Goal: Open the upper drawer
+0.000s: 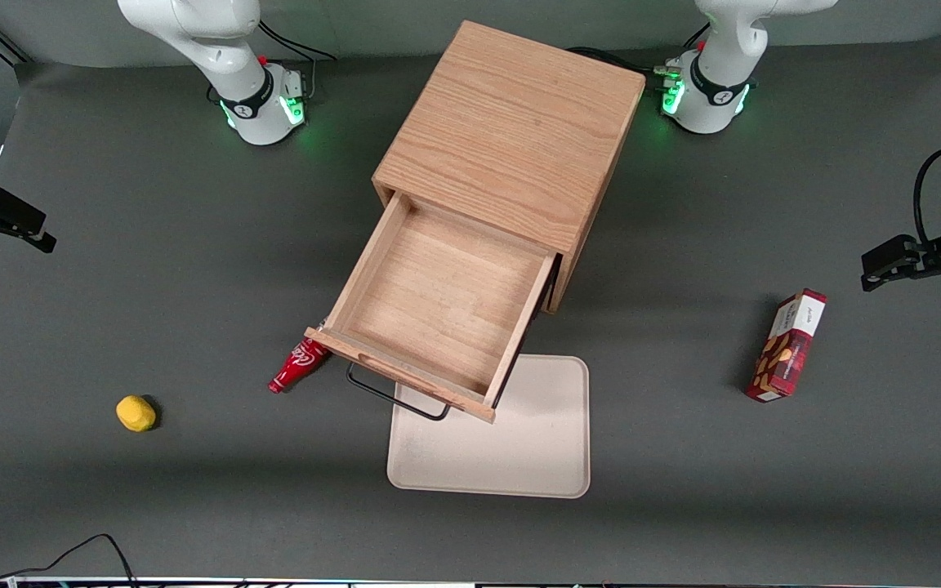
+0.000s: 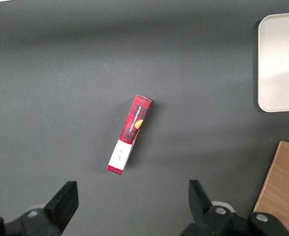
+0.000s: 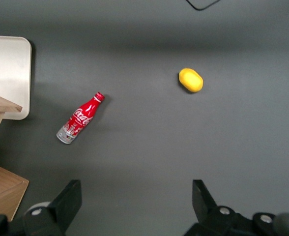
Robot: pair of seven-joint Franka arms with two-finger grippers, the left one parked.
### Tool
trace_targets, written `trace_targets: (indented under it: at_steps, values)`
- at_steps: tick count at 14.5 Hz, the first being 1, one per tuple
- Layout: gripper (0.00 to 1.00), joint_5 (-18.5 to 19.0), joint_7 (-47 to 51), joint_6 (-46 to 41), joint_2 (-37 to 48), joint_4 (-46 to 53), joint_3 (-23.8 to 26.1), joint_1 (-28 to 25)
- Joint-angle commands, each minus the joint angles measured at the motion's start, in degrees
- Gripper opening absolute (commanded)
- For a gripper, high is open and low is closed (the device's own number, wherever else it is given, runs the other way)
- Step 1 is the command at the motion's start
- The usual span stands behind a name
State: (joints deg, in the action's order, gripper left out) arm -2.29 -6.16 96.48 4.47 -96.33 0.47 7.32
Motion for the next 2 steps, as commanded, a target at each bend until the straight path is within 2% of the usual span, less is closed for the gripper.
trace_targets:
  at_steps: [1,2]
  values:
    - [1.00,0.7,1.5,-2.5,-0.2,0.9,0.0,-0.5]
    - [1.00,0.7,1.4,-3.2,-0.5,1.0,0.1,-0.4]
